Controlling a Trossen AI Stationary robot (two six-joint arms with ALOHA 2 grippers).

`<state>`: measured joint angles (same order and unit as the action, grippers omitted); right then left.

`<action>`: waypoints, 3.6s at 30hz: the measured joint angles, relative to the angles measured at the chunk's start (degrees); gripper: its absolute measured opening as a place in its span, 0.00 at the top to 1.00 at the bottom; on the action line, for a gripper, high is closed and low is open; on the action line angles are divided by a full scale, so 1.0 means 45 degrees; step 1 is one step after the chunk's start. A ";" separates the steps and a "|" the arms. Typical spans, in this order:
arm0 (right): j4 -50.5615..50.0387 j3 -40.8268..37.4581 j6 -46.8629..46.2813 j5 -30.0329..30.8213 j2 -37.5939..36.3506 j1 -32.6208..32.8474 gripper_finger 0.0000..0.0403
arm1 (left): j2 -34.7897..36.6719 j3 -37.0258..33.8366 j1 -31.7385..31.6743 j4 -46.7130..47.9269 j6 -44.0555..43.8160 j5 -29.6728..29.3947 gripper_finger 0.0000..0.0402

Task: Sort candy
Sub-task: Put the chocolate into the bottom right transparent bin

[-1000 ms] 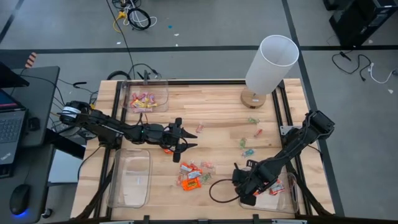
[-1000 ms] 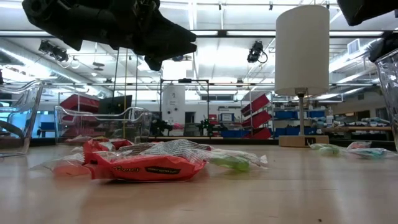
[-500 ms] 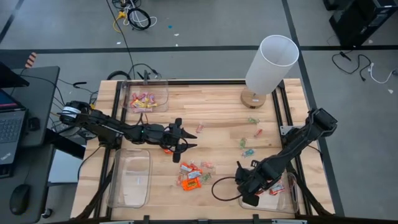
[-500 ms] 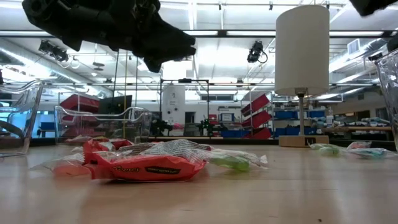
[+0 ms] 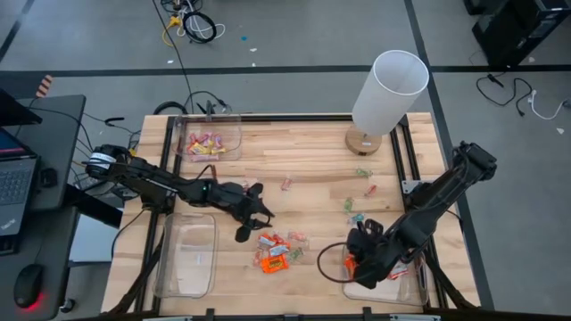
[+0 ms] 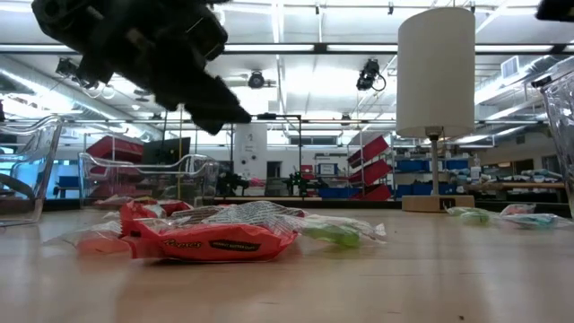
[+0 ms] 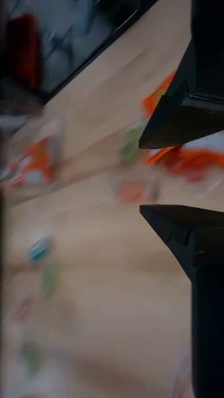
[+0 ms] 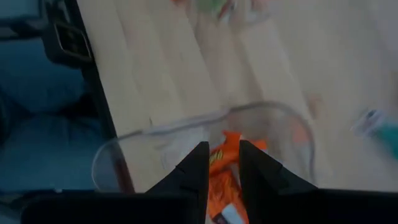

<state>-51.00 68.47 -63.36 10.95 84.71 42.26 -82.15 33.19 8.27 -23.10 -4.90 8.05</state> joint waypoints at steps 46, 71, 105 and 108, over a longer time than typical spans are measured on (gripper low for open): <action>0.0073 0.0005 0.3189 0.5043 -0.0915 -0.0015 0.82 | -0.0076 0.0000 0.1365 0.3261 0.1051 -0.1339 0.43; 0.0386 0.0010 0.3456 0.5043 -0.0910 -0.0015 0.82 | -0.3187 0.0005 0.1583 0.0594 0.1438 -0.0992 0.43; 0.0470 0.0010 0.4218 0.5953 -0.0905 -0.0015 0.82 | -0.3146 0.0003 0.1321 0.0536 0.1674 -0.1066 0.77; 0.0578 0.0010 0.4868 0.6499 -0.0905 -0.0015 0.82 | -0.2746 0.0000 0.1321 0.0551 0.1770 -0.1263 0.78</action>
<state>-48.40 68.51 -41.46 40.20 80.64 42.19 -94.51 33.19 14.22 -20.62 3.07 2.37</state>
